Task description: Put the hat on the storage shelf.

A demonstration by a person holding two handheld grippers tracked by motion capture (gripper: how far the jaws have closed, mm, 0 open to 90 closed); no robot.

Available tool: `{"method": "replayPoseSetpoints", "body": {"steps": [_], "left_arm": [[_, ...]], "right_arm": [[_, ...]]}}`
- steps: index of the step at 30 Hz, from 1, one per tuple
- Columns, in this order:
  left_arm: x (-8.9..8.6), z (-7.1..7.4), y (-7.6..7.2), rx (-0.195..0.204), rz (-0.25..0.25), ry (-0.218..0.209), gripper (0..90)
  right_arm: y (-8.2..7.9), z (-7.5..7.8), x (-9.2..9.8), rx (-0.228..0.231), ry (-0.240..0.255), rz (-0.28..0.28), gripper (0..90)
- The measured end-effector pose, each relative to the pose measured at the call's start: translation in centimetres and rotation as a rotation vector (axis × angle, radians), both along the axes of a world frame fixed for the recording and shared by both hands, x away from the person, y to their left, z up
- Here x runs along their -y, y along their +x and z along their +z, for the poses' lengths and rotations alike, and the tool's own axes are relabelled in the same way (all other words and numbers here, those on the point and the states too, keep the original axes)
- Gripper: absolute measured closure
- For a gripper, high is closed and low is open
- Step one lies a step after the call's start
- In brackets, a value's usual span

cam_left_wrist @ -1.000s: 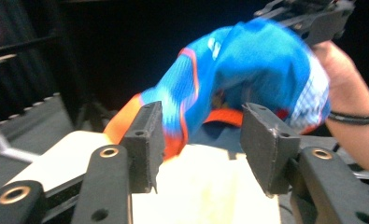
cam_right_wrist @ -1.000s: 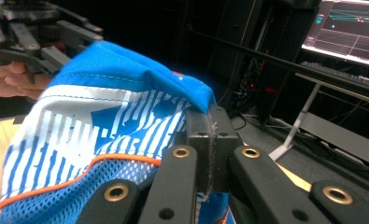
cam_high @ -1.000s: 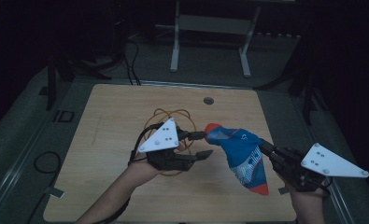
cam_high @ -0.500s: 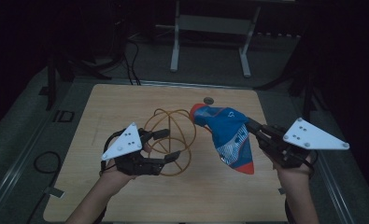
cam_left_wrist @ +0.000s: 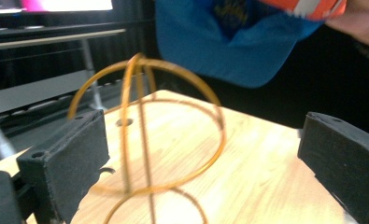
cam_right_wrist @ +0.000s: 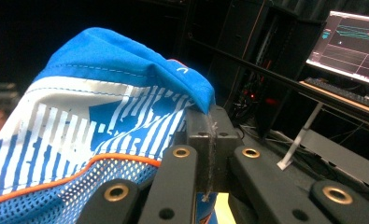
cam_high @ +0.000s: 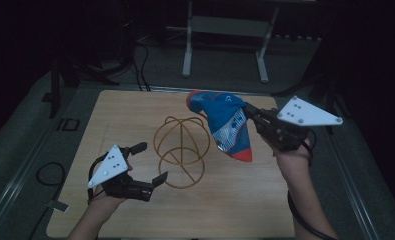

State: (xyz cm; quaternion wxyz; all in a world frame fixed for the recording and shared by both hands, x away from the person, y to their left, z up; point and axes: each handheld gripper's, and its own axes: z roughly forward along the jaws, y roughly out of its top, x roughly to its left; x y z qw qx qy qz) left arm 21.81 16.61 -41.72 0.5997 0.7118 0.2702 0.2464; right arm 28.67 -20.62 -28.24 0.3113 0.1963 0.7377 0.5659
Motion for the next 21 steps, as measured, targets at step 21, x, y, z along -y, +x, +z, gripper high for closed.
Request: {"method": "replayPoseSetpoints", "body": {"steps": [21], "left_arm": [[-3.4, -10.0, -2.1, -0.051, 0.314, -0.061, 1.8]], "right_arm": [[2.8, -1.5, -9.6, -0.084, -0.104, 0.124, 90.0]]}}
